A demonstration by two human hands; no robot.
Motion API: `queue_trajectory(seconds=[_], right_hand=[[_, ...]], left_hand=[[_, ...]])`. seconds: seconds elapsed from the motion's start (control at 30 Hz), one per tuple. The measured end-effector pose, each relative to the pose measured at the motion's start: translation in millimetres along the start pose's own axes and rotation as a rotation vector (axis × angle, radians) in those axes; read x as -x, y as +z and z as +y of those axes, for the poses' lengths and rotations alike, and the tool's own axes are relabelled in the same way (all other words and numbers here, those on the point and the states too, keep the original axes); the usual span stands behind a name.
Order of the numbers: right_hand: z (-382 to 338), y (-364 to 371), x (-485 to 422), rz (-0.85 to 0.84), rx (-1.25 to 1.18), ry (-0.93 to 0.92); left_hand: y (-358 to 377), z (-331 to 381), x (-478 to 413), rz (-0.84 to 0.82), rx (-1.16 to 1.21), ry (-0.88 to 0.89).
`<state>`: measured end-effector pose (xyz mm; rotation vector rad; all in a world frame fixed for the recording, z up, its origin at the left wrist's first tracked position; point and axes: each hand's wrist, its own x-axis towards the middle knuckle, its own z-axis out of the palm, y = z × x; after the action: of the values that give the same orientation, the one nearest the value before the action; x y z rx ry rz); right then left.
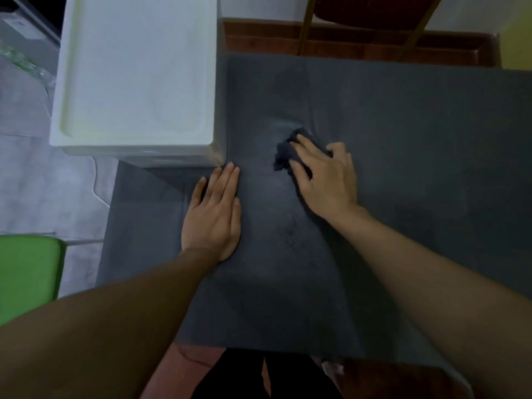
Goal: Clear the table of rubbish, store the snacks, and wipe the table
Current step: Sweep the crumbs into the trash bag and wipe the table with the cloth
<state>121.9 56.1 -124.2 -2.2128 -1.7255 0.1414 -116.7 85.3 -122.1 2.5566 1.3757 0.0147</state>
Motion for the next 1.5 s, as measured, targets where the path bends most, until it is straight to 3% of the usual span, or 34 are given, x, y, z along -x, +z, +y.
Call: queue_trajectory(seconds=[0.1, 0.3, 0.5, 0.63, 0.73, 0.93, 1.0, 1.17, 1.23, 1.37, 1.43, 1.5], right_hand=[[-27.7, 6.4, 22.3, 0.03, -0.013, 0.12], [-31.8, -0.6, 100.7, 0.0, -0.06, -0.218], [-56.1, 3.2, 110.5, 0.083, -0.062, 0.046], [-67.2, 0.4, 190.3, 0.052, -0.132, -0.202], [-42.7, -3.7, 194.8, 0.014, -0.084, -0.35], [-43.2, -4.3, 163.2, 0.151, -0.01, 0.136], [-64.4, -0.9, 196.2, 0.13, -0.061, 0.112], [-47.2, -12.7, 246.2, 0.073, -0.004, -0.253], [-21.3, -15.9, 224.0, 0.119, 0.06, -0.165], [-13.5, -17.0, 194.9, 0.225, 0.061, 0.227], [-33.7, -12.6, 209.1, 0.237, 0.028, 0.243], [-44.9, -10.3, 231.8, 0.196, -0.013, 0.108]], left_hand=[[1.6, -0.9, 0.6, 0.021, 0.036, -0.008], [3.3, -2.0, -0.2, 0.104, 0.069, 0.033], [5.6, -1.8, 3.6, 0.097, 0.005, 0.057], [4.1, 1.9, 8.1, 0.102, -0.005, 0.052], [4.5, 3.2, 12.7, 0.099, -0.01, 0.082], [7.9, 9.3, 12.9, 0.058, -0.033, 0.038], [7.7, 13.9, 12.6, 0.05, -0.024, 0.007], [5.2, 36.8, 0.8, 0.041, 0.03, 0.044], [4.8, 49.9, -9.9, 0.033, 0.05, 0.061], [10.8, 72.1, -24.8, -0.006, 0.058, 0.053], [16.2, 76.9, -24.8, -0.015, 0.019, 0.024], [19.4, 78.1, -23.5, -0.011, -0.016, 0.015]])
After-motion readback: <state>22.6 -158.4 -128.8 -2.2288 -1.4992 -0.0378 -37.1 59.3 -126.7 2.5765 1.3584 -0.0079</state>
